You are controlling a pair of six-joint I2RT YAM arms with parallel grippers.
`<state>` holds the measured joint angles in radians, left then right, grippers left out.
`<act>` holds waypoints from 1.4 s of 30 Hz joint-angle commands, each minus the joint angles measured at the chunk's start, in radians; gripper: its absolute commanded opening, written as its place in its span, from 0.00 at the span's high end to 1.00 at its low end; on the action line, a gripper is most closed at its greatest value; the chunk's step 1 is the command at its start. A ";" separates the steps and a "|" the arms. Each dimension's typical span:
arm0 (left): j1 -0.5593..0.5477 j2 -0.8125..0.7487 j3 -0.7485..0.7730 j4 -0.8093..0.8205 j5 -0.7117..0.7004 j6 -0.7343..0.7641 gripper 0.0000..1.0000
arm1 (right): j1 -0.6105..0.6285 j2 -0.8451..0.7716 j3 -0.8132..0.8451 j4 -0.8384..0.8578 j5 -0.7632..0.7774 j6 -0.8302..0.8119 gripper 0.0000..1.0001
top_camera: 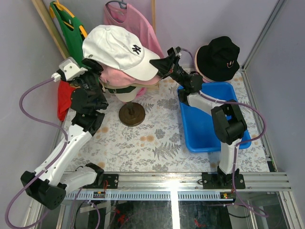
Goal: Stack the hats
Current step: Stack the hat on the hat.
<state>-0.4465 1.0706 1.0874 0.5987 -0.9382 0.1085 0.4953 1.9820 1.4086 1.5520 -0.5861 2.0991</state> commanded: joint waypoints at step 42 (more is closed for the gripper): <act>-0.004 -0.136 0.205 -0.542 0.078 -0.526 0.24 | -0.046 0.009 0.006 0.148 -0.015 0.424 1.00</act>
<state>-0.4572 0.8986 1.2430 0.0723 -0.8341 -0.3748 0.4370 2.0434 1.3987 1.5875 -0.5972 2.1063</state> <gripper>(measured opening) 0.729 0.112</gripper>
